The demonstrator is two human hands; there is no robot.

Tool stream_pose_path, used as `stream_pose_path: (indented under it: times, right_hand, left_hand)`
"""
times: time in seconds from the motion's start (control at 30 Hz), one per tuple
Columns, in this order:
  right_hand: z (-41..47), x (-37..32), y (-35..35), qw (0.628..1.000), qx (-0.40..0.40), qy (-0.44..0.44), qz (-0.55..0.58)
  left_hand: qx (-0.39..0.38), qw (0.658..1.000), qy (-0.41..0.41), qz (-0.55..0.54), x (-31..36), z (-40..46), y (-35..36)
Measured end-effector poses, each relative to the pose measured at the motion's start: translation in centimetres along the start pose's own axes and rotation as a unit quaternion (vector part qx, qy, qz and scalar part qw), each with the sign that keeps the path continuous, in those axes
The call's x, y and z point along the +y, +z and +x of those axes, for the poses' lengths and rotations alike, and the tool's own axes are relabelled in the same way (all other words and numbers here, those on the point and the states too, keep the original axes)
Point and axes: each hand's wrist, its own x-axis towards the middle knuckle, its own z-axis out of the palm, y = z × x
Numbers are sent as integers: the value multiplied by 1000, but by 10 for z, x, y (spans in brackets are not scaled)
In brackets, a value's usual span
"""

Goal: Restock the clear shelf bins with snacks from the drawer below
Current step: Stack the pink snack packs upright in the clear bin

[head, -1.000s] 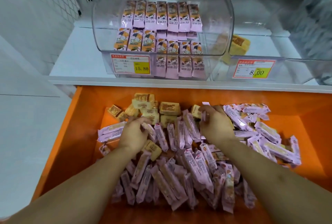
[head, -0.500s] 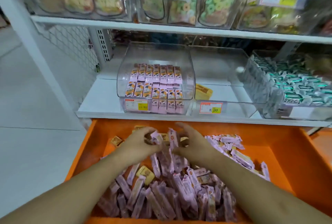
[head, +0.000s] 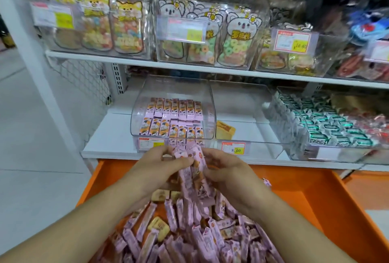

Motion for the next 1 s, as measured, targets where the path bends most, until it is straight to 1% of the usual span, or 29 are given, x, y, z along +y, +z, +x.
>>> stream_pose_path:
  times: [0.07, 0.1, 0.17, 0.2, 0.27, 0.33, 0.43, 0.5, 0.6, 0.7, 0.77, 0.87, 0.9, 1.0]
  right_hand:
    - [7, 3, 3, 999, 15, 7, -51]
    - [9, 4, 3, 995, 30, 13, -96]
    - [14, 5, 6, 981, 56, 25, -187]
    - [17, 4, 8, 976, 61, 20, -210]
    - [25, 1, 11, 975, 65, 9, -212]
    - [31, 0, 12, 980, 72, 10, -187]
    - [37, 0, 9, 989, 91, 27, -113]
    - [38, -1, 10, 992, 95, 36, -77]
    - [34, -4, 16, 996, 60, 5, -59]
    - [32, 0, 18, 994, 50, -23, -90]
    - [30, 2, 17, 992, 56, -32, -109]
    - [28, -1, 11, 990, 75, -31, -119]
    - [27, -1, 9, 989, 81, -34, -117]
    - [27, -1, 2, 988, 94, -40, -117]
  left_hand:
    - [28, 999, -1, 28, 0, 7, 0]
    - [41, 998, 0, 44, 1, 8, 1]
    - [71, 993, 15, 89, 2, 11, 1]
    - [81, 989, 25, 118, 3, 14, 1]
    - [85, 984, 33, 155, 6, 18, 1]
    - [87, 981, 29, 172, 11, 19, 1]
    - [89, 988, 13, 126, 12, 22, -2]
    - [79, 992, -3, 94, 12, 21, -3]
    - [60, 995, -19, 78, 11, 18, 0]
    - [12, 998, -37, 40, 9, 11, 4]
    - [-17, 998, -58, -6, 5, 11, 2]
    - [-68, 993, -68, -65, 3, 14, 3]
    - [-84, 993, -54, -58, 5, 12, 3]
    - [-110, 994, -12, 23, 1, 9, -1]
